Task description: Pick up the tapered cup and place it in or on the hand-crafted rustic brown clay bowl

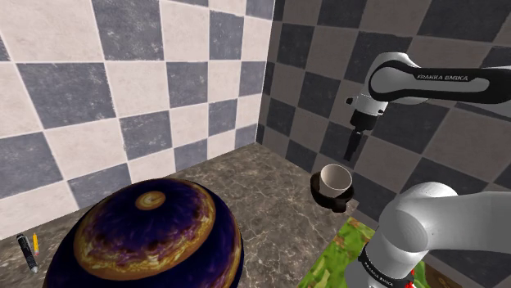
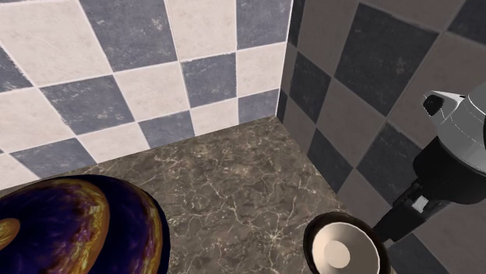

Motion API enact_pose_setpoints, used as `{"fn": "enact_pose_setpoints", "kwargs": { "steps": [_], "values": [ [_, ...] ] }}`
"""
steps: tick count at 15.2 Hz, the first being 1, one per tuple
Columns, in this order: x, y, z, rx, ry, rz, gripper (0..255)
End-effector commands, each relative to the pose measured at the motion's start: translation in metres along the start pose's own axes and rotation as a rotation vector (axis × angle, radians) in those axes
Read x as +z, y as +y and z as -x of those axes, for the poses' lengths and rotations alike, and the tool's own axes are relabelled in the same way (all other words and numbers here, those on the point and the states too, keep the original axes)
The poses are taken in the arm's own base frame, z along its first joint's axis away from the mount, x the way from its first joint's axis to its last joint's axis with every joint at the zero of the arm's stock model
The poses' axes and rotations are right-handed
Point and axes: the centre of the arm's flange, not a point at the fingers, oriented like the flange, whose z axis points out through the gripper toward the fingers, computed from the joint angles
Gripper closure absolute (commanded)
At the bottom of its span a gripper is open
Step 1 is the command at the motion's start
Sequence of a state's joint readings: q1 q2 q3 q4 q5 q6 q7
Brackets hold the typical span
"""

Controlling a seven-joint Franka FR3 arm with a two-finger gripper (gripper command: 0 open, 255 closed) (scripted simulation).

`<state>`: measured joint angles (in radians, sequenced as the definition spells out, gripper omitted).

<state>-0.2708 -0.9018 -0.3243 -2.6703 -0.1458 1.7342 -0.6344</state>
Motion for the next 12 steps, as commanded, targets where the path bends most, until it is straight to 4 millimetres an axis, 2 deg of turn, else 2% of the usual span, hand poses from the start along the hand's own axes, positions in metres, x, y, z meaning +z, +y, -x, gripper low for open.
{"fn": "enact_pose_setpoints", "kwargs": {
  "steps": [1,4,12],
  "values": [
    [-0.013,0.000,0.000,0.000,0.000,0.000,0],
    [-0.050,0.000,0.000,0.000,0.000,0.000,0],
    [-0.050,0.000,0.000,0.000,0.000,0.000,0]
  ]
}}
